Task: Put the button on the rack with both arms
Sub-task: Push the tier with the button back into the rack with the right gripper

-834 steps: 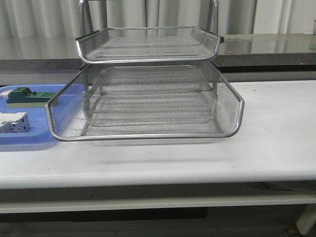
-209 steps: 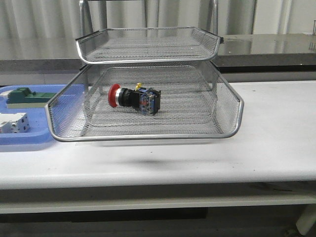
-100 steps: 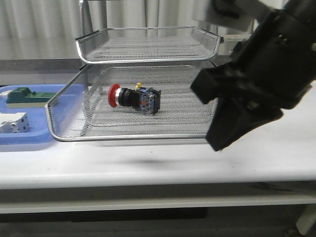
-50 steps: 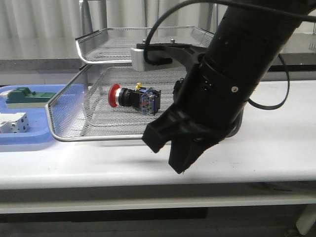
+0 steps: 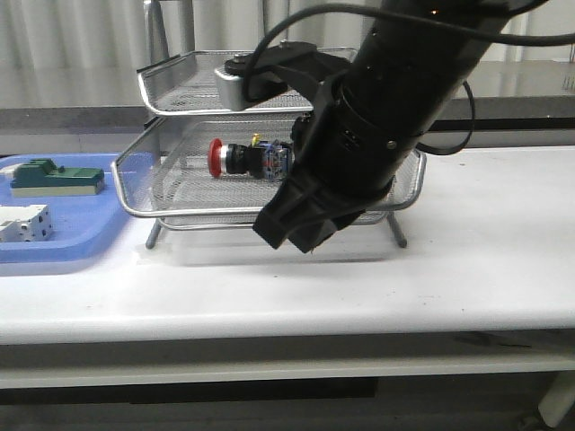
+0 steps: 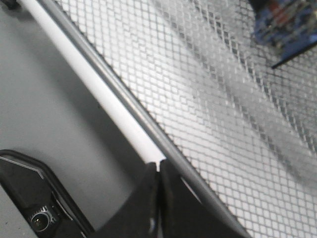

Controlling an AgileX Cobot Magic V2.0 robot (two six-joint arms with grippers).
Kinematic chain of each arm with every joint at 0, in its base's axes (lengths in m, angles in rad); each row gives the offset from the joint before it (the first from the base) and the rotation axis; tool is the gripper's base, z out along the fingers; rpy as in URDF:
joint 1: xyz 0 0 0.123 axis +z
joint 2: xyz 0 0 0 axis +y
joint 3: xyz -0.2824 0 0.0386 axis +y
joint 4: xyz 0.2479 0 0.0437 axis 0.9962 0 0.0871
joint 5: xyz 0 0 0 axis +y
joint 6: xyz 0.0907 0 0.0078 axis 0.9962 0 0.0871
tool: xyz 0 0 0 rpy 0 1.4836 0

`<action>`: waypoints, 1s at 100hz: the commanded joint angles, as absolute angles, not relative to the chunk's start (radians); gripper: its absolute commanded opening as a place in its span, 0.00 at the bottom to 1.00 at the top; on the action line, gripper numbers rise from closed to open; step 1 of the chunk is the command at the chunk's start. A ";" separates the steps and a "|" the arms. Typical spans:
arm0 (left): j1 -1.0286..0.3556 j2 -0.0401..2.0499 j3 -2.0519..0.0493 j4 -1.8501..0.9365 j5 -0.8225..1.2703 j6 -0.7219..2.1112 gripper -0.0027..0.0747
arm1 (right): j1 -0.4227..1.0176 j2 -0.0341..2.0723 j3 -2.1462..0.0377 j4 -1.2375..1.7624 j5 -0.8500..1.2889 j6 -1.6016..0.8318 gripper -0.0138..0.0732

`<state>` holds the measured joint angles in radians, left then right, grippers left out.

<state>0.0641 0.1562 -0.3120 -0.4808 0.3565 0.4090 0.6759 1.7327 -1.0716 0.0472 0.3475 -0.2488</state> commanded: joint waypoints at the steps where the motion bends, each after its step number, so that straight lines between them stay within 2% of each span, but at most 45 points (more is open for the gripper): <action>1: 0.067 0.168 -0.340 -0.498 0.281 0.399 0.01 | 0.643 1.721 -1.135 0.015 0.260 -0.255 0.09; 36: 0.067 0.168 -0.340 -0.498 0.281 0.399 0.01 | 0.549 1.845 -1.293 -0.011 0.282 -0.255 0.09; 76: 0.067 0.168 -0.340 -0.498 0.281 0.399 0.01 | 0.527 1.842 -1.330 0.000 0.351 -0.255 0.09; 100: 0.067 0.168 -0.340 -0.498 0.281 0.399 0.01 | 0.526 1.773 -1.328 0.032 0.429 -0.253 0.09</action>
